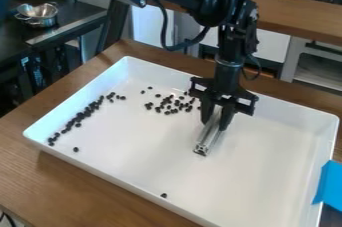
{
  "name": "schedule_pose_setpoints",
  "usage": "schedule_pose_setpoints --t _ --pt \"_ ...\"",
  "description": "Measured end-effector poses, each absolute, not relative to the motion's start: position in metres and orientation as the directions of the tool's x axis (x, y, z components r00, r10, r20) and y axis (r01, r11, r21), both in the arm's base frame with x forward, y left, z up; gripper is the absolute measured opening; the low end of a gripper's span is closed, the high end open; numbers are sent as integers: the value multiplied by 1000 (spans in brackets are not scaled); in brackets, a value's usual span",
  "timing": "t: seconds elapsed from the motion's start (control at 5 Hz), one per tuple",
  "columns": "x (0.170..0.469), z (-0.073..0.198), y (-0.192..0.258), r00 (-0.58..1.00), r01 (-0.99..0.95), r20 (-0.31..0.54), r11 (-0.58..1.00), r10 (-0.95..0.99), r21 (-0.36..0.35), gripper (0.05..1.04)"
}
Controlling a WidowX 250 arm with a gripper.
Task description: Sweep into pile
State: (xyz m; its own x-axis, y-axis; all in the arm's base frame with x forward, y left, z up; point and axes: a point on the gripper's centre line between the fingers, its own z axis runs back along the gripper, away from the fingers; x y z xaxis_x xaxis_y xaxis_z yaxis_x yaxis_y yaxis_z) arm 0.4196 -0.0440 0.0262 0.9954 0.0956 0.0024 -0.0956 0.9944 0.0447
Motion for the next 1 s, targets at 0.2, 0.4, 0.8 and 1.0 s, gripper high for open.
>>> schedule_pose_setpoints --t 0.2,0.4,0.8,1.0 --pt "421 25 -44 996 -87 5 995 87 50 367" --pt "422 26 -35 996 -86 8 995 86 48 367" --pt "428 24 -4 999 -46 15 998 46 51 367" --pt "427 25 10 999 -38 -9 998 38 49 366"
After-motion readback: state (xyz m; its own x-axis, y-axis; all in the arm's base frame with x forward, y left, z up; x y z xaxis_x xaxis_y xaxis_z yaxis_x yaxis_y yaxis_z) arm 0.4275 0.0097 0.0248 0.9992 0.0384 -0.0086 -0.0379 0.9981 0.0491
